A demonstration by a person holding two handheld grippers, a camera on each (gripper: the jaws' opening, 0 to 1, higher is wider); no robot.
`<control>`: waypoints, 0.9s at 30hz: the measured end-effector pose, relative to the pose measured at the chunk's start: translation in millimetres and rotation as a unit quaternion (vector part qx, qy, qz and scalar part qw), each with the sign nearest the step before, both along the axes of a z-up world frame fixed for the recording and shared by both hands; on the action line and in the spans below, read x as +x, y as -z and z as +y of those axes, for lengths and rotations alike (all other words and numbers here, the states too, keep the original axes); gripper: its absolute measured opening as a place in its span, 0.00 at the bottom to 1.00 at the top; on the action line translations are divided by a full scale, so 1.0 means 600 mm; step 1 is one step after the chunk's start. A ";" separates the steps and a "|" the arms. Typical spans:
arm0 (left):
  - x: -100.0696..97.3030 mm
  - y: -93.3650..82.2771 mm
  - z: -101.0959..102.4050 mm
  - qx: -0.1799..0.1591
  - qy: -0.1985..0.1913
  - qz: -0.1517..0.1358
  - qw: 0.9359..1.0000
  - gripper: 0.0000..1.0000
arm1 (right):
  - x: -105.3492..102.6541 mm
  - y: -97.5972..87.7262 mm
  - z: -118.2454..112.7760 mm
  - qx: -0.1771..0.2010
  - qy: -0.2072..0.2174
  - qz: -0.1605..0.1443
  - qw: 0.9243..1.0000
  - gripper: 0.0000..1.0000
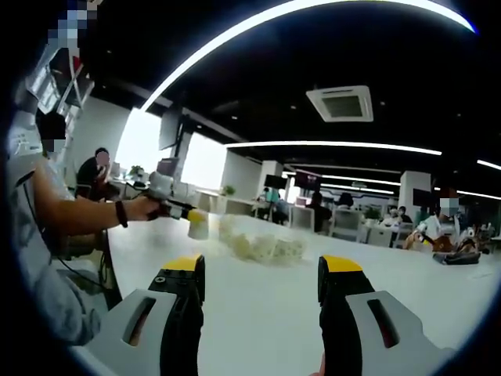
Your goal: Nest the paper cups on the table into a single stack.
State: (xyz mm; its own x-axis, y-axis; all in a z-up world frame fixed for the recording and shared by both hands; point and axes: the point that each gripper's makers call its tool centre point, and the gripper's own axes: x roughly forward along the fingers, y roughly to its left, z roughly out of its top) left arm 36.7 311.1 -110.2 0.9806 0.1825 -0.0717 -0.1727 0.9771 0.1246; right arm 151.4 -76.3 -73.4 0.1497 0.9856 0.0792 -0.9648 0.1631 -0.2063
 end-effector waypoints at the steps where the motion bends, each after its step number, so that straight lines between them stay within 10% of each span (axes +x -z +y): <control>1: 0.000 -0.002 0.000 0.001 0.002 -0.001 1.000 0.41 | -0.001 0.000 0.000 0.000 0.000 0.000 1.000 0.61; 27: -0.022 -0.003 -0.111 0.024 0.055 0.003 0.998 0.41 | -0.005 -0.001 0.001 0.002 -0.004 0.000 1.000 0.61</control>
